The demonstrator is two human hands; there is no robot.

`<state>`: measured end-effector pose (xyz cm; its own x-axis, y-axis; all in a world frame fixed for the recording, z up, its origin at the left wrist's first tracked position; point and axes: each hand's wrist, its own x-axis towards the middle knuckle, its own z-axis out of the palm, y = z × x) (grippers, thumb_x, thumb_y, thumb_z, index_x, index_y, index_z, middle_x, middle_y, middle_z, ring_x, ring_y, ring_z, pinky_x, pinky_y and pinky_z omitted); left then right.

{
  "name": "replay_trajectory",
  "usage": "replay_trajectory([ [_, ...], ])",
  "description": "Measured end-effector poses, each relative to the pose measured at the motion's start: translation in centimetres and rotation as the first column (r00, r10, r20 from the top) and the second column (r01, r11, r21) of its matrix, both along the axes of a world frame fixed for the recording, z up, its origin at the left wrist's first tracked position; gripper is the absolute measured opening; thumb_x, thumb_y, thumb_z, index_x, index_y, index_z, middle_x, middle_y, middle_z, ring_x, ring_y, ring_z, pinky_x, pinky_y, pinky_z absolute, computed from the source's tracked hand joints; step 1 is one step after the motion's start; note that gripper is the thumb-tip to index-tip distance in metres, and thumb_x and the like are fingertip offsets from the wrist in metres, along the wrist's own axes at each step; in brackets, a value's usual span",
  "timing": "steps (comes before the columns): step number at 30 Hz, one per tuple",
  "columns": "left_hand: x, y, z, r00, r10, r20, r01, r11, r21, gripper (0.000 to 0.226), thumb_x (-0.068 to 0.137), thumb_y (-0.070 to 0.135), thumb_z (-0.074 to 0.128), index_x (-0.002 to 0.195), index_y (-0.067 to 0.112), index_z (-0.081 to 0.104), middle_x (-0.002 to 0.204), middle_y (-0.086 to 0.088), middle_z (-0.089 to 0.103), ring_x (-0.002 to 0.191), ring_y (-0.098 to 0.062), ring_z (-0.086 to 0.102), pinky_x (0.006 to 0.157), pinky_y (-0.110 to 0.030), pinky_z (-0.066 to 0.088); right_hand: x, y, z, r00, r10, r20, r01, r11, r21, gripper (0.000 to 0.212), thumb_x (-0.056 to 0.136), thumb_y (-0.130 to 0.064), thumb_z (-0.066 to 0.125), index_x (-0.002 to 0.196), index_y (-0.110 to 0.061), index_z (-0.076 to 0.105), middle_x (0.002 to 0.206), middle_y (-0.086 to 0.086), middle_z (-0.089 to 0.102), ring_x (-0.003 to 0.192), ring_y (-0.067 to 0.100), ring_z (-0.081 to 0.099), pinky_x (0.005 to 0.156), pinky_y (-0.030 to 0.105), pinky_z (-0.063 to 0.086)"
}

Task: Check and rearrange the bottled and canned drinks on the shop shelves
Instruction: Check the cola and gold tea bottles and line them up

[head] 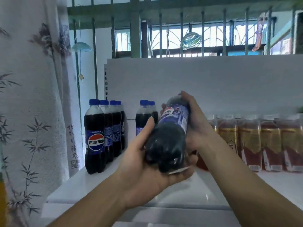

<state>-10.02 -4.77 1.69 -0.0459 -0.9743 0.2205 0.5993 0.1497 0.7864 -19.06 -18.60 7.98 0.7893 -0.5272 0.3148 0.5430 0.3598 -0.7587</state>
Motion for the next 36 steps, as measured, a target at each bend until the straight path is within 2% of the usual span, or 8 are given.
replay_trajectory([
  [4, 2.8, -0.4, -0.9, 0.925, 0.170, 0.339, -0.158, 0.985, -0.064, 0.085, 0.051, 0.055, 0.092, 0.123, 0.015, 0.070, 0.126, -0.017, 0.067, 0.106, -0.031, 0.068, 0.095, -0.046, 0.052, -0.3, 0.2, 0.2, 0.954, -0.233, 0.187, 0.296, 0.829, -0.475, 0.040, 0.072, -0.038, 0.078, 0.106, -0.022, 0.065, 0.102, 0.009, 0.070, 0.090, 0.025, 0.068, 0.085, 0.041, 0.057],
  [8, 4.6, -0.2, -0.6, 0.584, 0.402, 0.705, -0.268, 0.915, -0.301, 0.073, 0.066, 0.038, 0.088, 0.131, 0.031, 0.055, 0.126, 0.006, 0.068, 0.118, -0.014, 0.064, 0.094, -0.027, 0.051, -1.1, 2.8, -0.1, 0.872, -0.429, 0.236, 0.420, 0.407, -0.811, 0.044, 0.071, -0.037, 0.081, 0.109, -0.041, 0.060, 0.101, -0.011, 0.072, 0.093, 0.007, 0.070, 0.078, 0.018, 0.057],
  [11, 4.7, 0.0, -0.4, 0.331, 0.519, 0.788, -0.310, 0.849, -0.429, 0.065, 0.075, 0.018, 0.086, 0.127, 0.034, 0.051, 0.116, 0.019, 0.069, 0.110, -0.001, 0.064, 0.088, -0.016, 0.051, -0.5, 3.7, -0.8, 0.851, -0.451, 0.267, 0.420, 0.281, -0.863, 0.050, 0.071, -0.033, 0.084, 0.111, -0.042, 0.055, 0.103, -0.023, 0.067, 0.095, -0.003, 0.067, 0.074, 0.008, 0.052],
  [19, 7.9, 1.3, -2.0, 0.098, 0.748, 0.656, -0.418, 0.630, -0.655, 0.076, 0.070, 0.054, 0.078, 0.138, 0.043, 0.044, 0.131, 0.023, 0.059, 0.125, -0.001, 0.055, 0.108, -0.028, 0.046, 3.4, 3.9, -0.8, 0.829, -0.505, 0.238, 0.420, 0.283, -0.862, 0.053, 0.078, -0.038, 0.082, 0.122, -0.042, 0.053, 0.111, -0.014, 0.068, 0.098, 0.001, 0.066, 0.076, 0.014, 0.055],
  [25, 13.0, 3.2, -2.9, -0.245, 0.945, 0.215, -0.520, 0.060, -0.852, 0.062, 0.084, 0.021, 0.068, 0.141, 0.017, 0.044, 0.137, 0.014, 0.047, 0.126, 0.005, 0.046, 0.102, -0.007, 0.035, 8.1, 3.7, -1.5, 0.816, -0.564, 0.128, 0.413, 0.413, -0.812, 0.057, 0.080, -0.039, 0.082, 0.127, -0.028, 0.051, 0.108, -0.016, 0.064, 0.089, -0.003, 0.064, 0.077, 0.011, 0.054],
  [27, 14.8, 3.0, -3.0, -0.243, 0.937, 0.251, -0.600, 0.059, -0.798, 0.070, 0.083, 0.028, 0.068, 0.145, 0.028, 0.036, 0.142, 0.019, 0.039, 0.135, 0.000, 0.038, 0.110, -0.013, 0.029, 9.7, 3.9, -1.7, 0.814, -0.574, 0.084, 0.389, 0.431, -0.814, 0.060, 0.082, -0.039, 0.081, 0.127, -0.034, 0.043, 0.101, -0.027, 0.051, 0.084, -0.010, 0.054, 0.069, 0.002, 0.046],
  [32, 17.9, 1.7, -2.6, 0.041, 0.836, 0.547, -0.820, 0.341, -0.460, 0.091, 0.085, 0.024, 0.079, 0.153, 0.036, 0.020, 0.158, 0.006, 0.030, 0.141, -0.015, 0.035, 0.116, -0.040, 0.032, 13.6, 3.4, -2.0, 0.765, -0.644, 0.003, 0.370, 0.436, -0.820, 0.056, 0.082, -0.037, 0.082, 0.123, -0.032, 0.045, 0.103, -0.024, 0.057, 0.094, -0.004, 0.059, 0.072, 0.003, 0.044],
  [36, 19.5, 1.0, -2.6, 0.231, 0.732, 0.641, -0.760, 0.546, -0.351, 0.087, 0.085, 0.007, 0.075, 0.150, 0.032, 0.023, 0.130, 0.014, 0.051, 0.108, 0.000, 0.055, 0.093, -0.022, 0.045, 14.4, 3.1, -1.1, 0.756, -0.641, -0.132, 0.279, 0.499, -0.820, 0.073, 0.086, -0.038, 0.078, 0.145, -0.024, 0.038, 0.111, -0.016, 0.054, 0.091, 0.000, 0.056, 0.070, 0.014, 0.043],
])
